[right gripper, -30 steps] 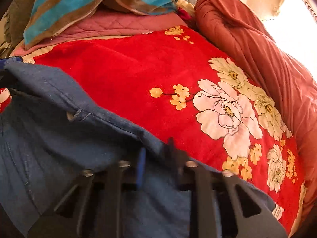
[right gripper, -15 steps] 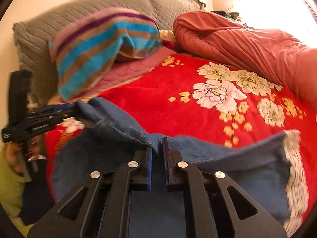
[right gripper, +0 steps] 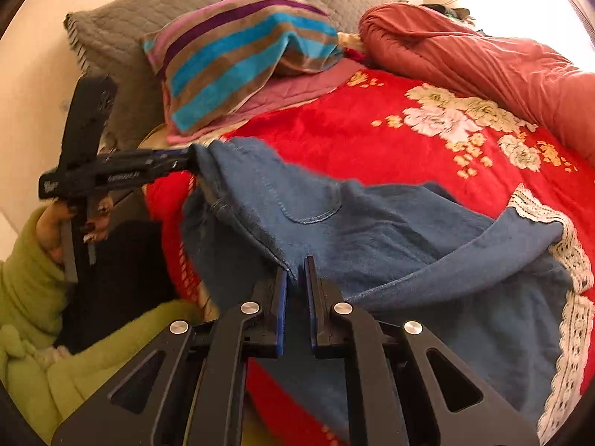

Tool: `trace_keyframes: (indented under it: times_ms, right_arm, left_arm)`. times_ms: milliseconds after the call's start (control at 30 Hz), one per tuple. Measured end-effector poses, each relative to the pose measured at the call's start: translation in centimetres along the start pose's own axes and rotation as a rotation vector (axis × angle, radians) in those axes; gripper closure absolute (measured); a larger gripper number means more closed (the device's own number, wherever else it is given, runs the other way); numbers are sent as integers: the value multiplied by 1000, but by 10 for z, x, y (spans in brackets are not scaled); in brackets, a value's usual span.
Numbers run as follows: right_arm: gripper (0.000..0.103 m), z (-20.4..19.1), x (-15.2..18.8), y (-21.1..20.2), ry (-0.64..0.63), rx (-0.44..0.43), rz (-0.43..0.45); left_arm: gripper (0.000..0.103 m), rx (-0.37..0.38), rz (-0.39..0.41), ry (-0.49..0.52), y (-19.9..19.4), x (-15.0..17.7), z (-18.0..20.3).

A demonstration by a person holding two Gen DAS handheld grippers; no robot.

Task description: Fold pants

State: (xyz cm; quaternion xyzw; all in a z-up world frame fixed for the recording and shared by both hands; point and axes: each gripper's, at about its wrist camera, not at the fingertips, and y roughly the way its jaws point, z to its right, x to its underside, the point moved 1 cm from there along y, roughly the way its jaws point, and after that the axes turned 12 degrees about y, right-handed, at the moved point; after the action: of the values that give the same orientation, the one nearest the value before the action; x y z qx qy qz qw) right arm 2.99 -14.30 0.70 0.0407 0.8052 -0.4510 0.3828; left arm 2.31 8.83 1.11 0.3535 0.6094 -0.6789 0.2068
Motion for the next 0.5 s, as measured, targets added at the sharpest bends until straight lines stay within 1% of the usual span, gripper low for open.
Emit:
trace_keyframes:
  times_ms: [167,233,300,333,400,500]
  right_arm:
    - [95,-9,16,11,-46,28,-51]
    - [95,-6,25,20,-30,38,-96]
    - [95,-5,29,25,-7,30,-121]
    - [95,-7,31,26,-12,27,-125]
    - [95,-11,33,24,-25,20,-117]
    - [95,-13,34,23,-25,0,-111]
  left_arm:
    - [75,-16,-39,11,-3,11,4]
    - [72,-25,-79,25,1,16,5]
    - [70,-9,-107,3,3,23,1]
    - [68,-1,-118,-13,3,27,-1]
    - [66,3,-118,-35,-3,33,-5]
    - [64,-11,-112,-52,-18,38,-9]
